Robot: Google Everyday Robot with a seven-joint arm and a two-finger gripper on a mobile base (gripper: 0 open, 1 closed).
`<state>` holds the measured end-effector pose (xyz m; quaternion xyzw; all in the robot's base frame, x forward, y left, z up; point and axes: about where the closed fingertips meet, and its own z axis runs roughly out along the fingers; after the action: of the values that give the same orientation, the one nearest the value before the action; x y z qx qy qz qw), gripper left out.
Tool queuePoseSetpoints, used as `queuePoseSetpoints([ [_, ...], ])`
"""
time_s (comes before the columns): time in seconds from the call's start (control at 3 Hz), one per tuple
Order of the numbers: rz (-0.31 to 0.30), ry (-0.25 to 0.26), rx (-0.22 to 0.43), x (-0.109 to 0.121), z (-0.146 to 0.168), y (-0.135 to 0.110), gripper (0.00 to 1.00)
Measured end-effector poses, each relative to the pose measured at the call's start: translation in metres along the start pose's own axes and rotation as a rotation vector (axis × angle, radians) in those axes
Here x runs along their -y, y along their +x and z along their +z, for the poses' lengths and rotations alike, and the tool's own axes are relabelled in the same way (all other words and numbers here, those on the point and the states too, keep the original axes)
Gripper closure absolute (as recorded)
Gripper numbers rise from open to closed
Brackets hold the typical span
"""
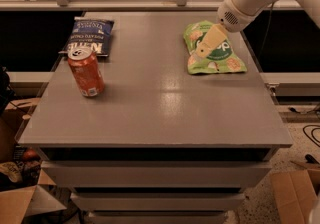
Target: Move green rice chip bag near coke can
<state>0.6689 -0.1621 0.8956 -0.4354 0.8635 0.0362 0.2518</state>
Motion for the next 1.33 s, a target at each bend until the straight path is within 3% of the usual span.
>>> queuePoseSetpoints([
  [0.67, 0.063, -0.036, 0.000, 0.010, 0.042, 0.012, 0.00],
  [1.33, 0.071, -0.051, 0.002, 0.017, 0.051, 0.015, 0.39],
])
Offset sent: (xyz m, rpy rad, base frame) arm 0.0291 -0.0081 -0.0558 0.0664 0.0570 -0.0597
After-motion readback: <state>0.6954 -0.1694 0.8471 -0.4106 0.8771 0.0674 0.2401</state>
